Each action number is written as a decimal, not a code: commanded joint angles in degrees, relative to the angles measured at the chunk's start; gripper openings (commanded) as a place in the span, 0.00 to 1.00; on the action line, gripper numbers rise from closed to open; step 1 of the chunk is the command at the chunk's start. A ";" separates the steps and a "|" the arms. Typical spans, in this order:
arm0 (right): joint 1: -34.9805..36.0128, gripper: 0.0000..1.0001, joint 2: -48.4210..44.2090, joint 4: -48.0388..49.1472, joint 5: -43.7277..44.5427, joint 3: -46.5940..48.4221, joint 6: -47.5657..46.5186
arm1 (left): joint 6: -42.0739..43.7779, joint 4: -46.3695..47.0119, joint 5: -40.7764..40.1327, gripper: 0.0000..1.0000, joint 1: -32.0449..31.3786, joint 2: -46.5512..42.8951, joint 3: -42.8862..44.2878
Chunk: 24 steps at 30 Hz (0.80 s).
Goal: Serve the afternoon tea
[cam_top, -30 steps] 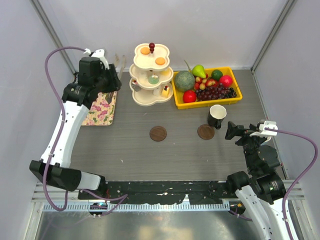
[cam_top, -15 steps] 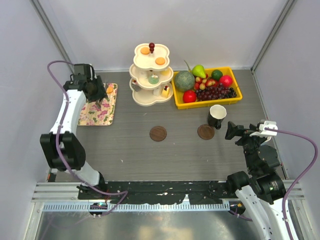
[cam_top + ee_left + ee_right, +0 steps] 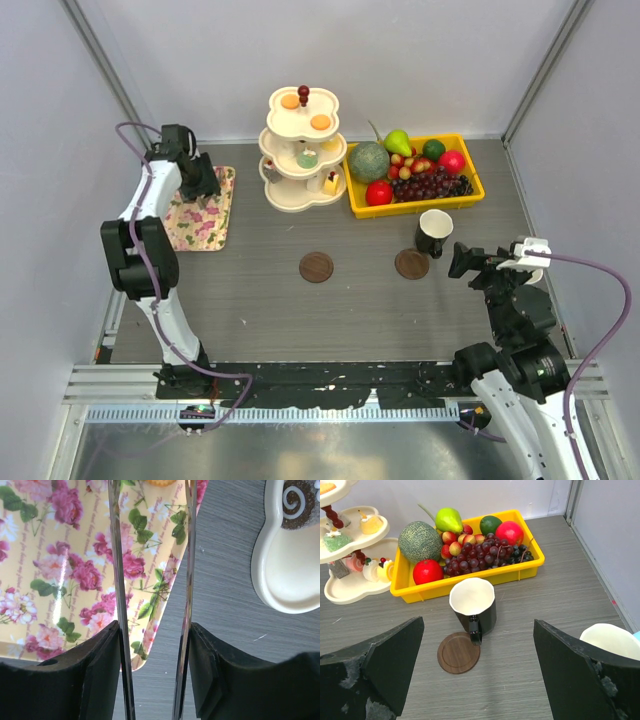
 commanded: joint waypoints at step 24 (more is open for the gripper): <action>0.21 0.98 1.41 1.92 0.91 0.45 -0.52 | 0.48 -3.07 0.18 0.47 -0.38 4.95 4.91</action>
